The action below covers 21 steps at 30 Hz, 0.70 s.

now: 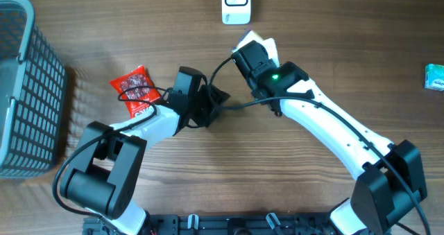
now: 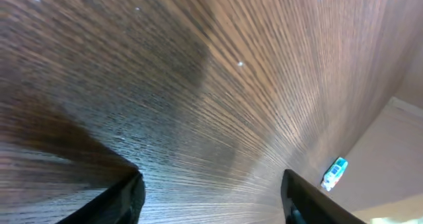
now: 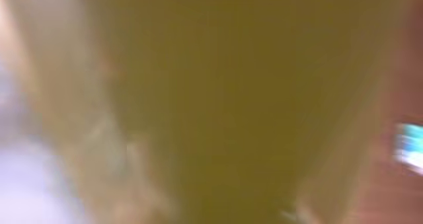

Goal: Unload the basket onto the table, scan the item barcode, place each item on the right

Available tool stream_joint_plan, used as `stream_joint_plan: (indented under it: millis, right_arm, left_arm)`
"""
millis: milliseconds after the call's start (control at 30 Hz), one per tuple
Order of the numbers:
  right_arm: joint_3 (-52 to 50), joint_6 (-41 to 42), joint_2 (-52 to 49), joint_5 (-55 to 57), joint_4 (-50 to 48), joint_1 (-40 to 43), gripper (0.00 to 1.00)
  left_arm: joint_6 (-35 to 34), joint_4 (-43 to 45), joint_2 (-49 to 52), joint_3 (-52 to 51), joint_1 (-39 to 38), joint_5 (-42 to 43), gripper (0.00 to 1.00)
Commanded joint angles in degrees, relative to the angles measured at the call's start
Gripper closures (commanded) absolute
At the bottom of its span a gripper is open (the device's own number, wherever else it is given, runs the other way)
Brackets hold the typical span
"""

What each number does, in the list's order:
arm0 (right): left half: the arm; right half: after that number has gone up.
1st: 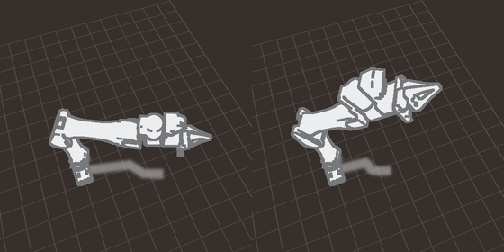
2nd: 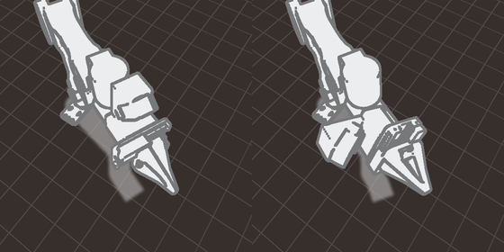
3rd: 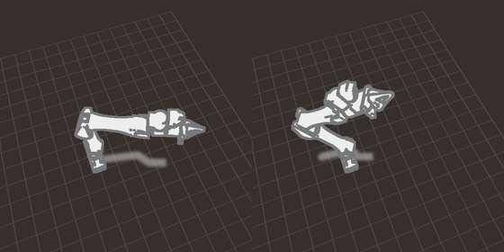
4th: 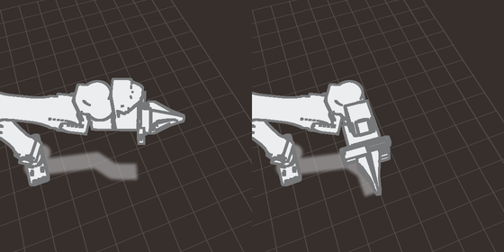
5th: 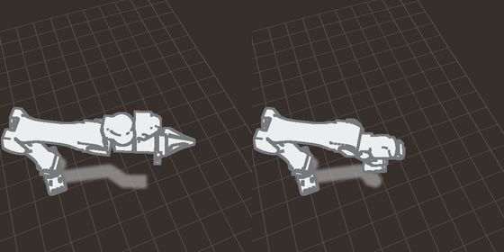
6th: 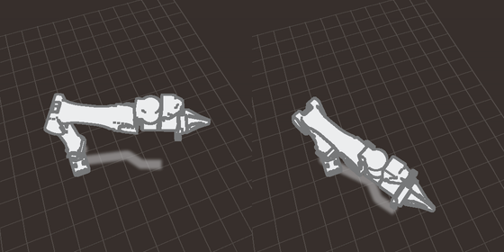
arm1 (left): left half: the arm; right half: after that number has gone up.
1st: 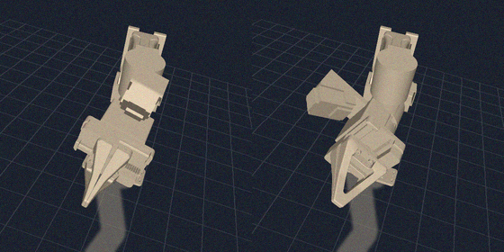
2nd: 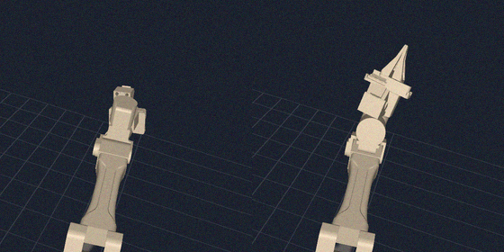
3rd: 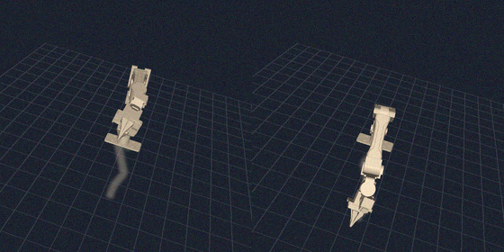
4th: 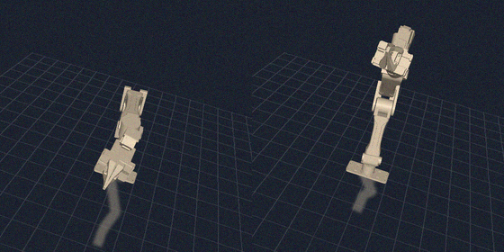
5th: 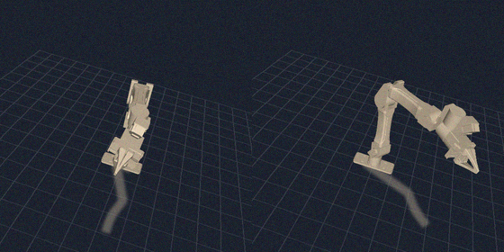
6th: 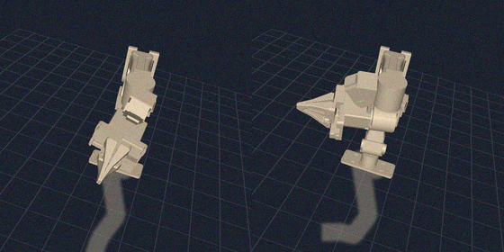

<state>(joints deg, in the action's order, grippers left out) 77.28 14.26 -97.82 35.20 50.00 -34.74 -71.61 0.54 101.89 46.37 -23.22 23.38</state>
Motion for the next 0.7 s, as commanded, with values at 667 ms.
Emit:
stream_joint_plan:
  millis: [667]
  right_arm:
    - [-3.74,2.23,-0.96,-13.94,-4.57,0.20,0.79]
  left_arm:
    - [0.90,-1.86,2.62,-2.45,0.09,-5.25,0.19]
